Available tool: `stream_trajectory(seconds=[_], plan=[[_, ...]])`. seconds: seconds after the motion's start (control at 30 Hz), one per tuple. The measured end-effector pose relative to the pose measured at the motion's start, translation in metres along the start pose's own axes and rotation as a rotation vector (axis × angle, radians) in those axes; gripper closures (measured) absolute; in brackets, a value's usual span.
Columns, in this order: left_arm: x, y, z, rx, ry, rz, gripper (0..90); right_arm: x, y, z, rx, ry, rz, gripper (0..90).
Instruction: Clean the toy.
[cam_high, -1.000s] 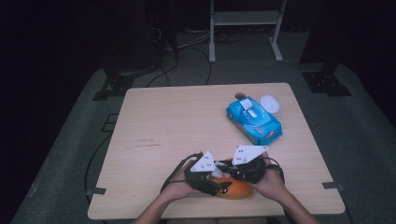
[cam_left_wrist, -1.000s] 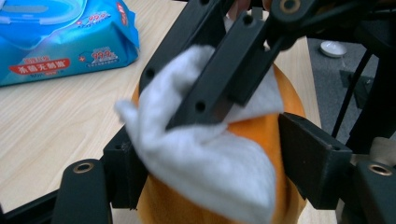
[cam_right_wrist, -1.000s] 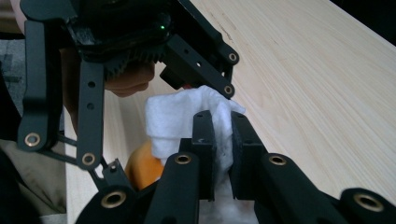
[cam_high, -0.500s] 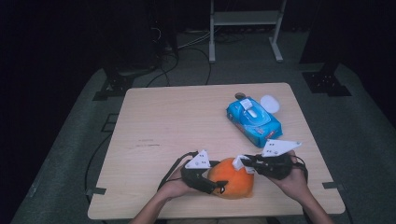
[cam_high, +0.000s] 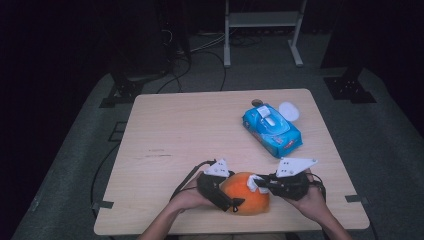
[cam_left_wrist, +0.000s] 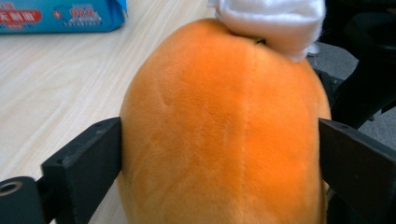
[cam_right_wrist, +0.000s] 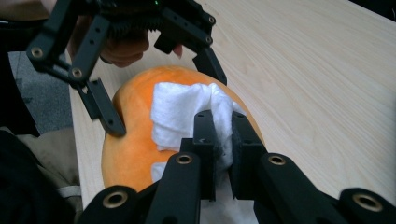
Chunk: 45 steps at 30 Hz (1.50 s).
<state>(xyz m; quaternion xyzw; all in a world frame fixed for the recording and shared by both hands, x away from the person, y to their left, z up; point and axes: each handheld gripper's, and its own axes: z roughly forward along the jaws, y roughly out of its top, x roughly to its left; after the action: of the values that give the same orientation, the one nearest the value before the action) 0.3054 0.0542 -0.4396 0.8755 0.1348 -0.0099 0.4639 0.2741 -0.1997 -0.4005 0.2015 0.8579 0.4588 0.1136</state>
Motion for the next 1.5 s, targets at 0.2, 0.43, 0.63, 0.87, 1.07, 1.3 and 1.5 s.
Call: stream_trajectory(seconds=[0.2, 0.43, 0.63, 0.87, 1.07, 1.3, 1.5], plan=[[-0.004, 0.007, -0.013, -0.112, 0.096, 0.092, 35.1, -0.007, 0.009, -0.007, -0.024, -0.042, 0.008, 82.1], [0.007, 0.007, -0.019, -0.162, 0.218, 0.156, 31.9, -0.019, 0.031, -0.002, -0.055, -0.108, -0.004, 82.1], [0.023, -0.008, -0.019, -0.139, 0.149, 0.021, 15.2, -0.023, 0.019, 0.027, -0.012, -0.065, 0.035, 82.2], [0.024, -0.014, -0.020, -0.148, 0.139, 0.040, 25.6, -0.024, 0.013, 0.015, -0.023, -0.070, 0.046, 82.0], [0.022, -0.016, -0.021, -0.152, 0.140, 0.058, 24.8, -0.029, 0.001, 0.000, -0.032, -0.085, 0.083, 81.9], [0.022, -0.017, -0.023, -0.149, 0.143, 0.075, 24.3, -0.036, -0.007, -0.009, -0.024, -0.106, 0.116, 81.9], [0.012, -0.011, -0.018, -0.135, 0.146, 0.161, 24.4, -0.025, 0.004, 0.000, -0.021, -0.095, 0.070, 81.9]])
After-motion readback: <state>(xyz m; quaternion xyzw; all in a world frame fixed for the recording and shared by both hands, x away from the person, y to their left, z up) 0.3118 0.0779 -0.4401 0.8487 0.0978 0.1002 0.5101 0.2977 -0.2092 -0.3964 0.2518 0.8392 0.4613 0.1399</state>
